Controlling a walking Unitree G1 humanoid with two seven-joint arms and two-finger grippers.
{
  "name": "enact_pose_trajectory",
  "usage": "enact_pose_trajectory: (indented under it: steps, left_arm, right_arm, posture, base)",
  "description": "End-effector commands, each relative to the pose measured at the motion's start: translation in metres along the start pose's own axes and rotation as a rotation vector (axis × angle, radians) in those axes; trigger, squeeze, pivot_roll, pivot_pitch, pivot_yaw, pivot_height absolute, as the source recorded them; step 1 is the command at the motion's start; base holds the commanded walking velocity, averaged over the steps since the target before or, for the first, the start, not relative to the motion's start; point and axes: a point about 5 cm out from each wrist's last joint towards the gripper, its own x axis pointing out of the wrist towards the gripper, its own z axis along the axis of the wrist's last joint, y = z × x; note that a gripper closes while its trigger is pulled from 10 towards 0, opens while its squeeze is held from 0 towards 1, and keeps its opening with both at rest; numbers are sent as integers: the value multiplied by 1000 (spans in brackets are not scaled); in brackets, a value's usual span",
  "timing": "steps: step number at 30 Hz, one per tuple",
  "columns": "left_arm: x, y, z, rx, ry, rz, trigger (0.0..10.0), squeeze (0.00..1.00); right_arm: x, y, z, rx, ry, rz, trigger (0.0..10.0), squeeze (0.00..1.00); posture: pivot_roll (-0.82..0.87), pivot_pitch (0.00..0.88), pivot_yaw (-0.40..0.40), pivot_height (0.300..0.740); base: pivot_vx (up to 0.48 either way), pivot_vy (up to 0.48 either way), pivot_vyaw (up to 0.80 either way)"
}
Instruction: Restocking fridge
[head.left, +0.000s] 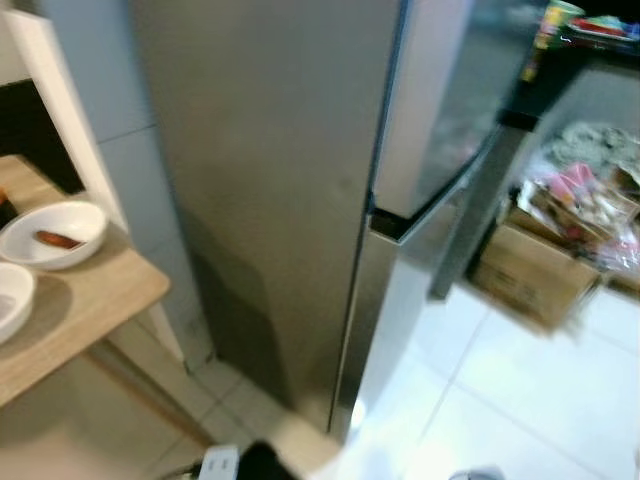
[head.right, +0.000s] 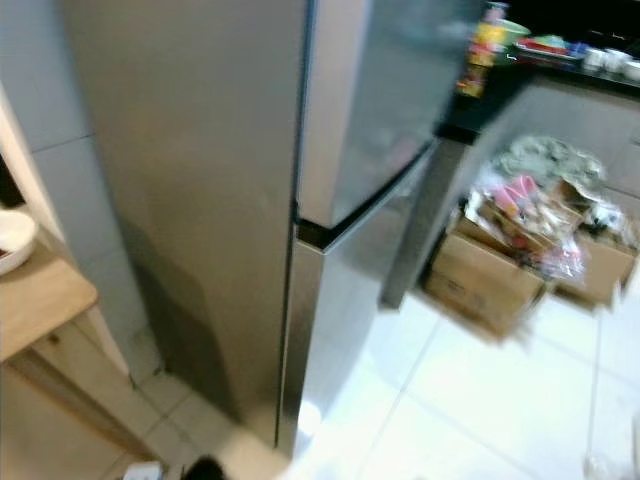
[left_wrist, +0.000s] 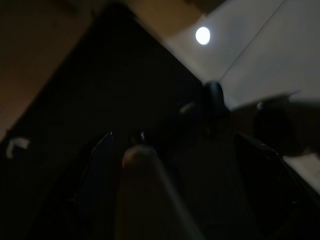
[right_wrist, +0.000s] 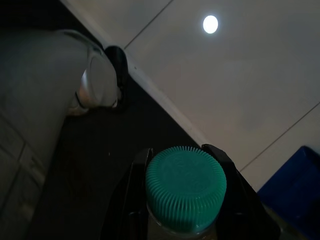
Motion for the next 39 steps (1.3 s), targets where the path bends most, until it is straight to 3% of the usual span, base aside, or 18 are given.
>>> enact_pose_trajectory:
  steps: [1,10,39]
  left_arm:
    - [-2,2,-11,-8,35,7,10000,0]
    - [-1,-1,-11,7,37,-3,10000,0]
    - [-1,-5,-12,-7,40,-26,10000,0]
  right_arm:
    - [0,-5,8,9,-29,-14,10000,0]
    - [0,-5,9,4,-32,-14,10000,0]
    - [1,-4,16,-17,-51,-1,10000,0]
  posture:
    - [-44,3,-18,740]
    - [-44,0,-18,740]
    - [-43,0,-21,740]
  base:
    - [0,0,0]
    - [0,0,0]
    - [0,-464,0]
